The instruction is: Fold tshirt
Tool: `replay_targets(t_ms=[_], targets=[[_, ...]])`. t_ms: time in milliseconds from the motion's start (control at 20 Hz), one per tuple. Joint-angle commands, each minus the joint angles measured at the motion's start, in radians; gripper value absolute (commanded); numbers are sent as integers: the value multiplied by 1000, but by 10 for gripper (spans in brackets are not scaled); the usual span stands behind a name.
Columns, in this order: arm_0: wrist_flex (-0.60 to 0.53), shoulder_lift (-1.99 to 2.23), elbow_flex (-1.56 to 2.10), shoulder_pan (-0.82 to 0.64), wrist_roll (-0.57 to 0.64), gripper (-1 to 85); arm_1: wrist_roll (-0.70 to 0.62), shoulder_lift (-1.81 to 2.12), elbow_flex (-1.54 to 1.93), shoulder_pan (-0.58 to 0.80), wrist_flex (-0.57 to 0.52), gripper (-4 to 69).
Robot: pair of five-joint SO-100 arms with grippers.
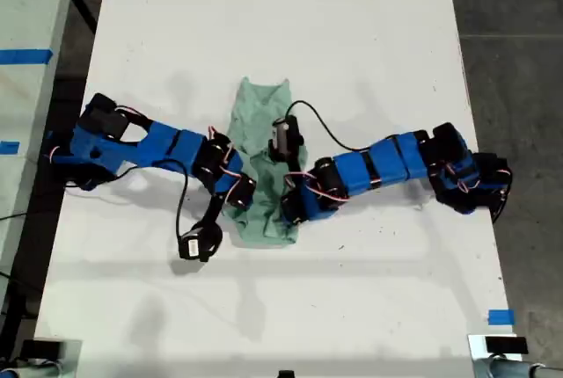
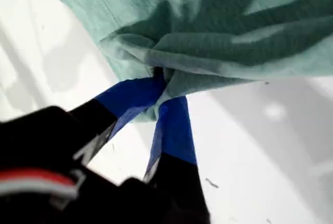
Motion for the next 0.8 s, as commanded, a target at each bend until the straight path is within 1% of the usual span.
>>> replay_targets(t_ms=[0,100,150,200,300,450,500,600,650,750], targets=[[-20,31,-114,112,6,0,12,103,-91,-123,25,-21],[-66,48,-143,176,8,0,34,103,-144,-199,17,-21],[-86,67,-143,193,12,0,38,115,-161,-215,14,-21],[-87,89,-143,195,20,0,29,144,-160,-210,14,-21],[-72,141,-135,160,86,0,-18,219,-124,-140,46,-21],[29,225,-132,17,249,0,-160,327,-64,51,155,-21],[74,249,-126,-52,310,0,-215,365,-23,124,169,-21],[140,279,-117,-202,439,0,-336,405,29,256,172,-21],[143,288,-109,-273,515,0,-394,410,40,314,172,-21],[150,290,-101,-400,617,0,-506,413,75,411,150,-21]])
